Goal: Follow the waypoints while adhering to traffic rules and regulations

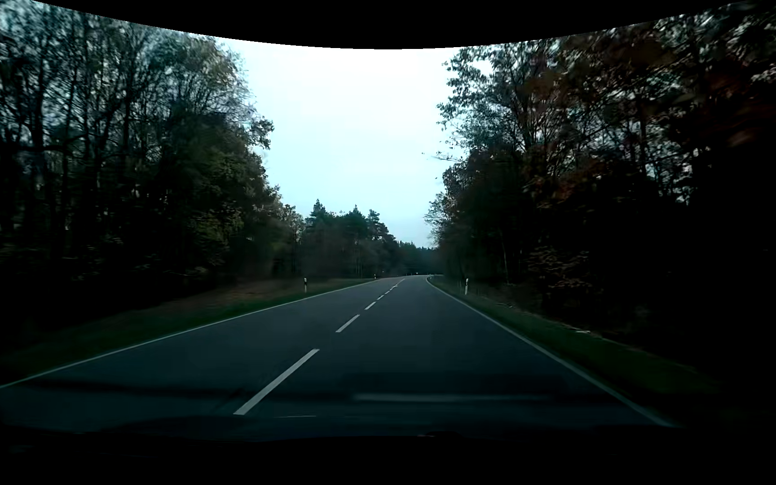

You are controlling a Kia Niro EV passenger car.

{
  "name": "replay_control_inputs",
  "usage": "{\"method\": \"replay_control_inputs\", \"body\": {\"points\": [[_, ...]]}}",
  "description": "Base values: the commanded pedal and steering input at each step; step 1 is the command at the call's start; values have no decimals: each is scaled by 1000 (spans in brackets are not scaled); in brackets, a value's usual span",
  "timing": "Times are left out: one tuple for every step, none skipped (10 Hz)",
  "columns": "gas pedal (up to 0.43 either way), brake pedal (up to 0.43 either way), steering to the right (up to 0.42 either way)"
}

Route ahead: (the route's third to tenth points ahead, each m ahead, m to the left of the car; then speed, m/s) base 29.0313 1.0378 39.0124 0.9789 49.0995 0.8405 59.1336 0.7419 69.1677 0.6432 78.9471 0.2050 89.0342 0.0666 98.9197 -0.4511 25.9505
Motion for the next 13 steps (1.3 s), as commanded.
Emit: {"method": "replay_control_inputs", "body": {"points": [[350,0,1],[350,0,1],[350,0,1],[350,0,1],[350,0,1],[350,0,1],[350,0,1],[350,0,1],[350,0,1],[350,0,1],[350,0,1],[350,0,1],[350,0,1]]}}
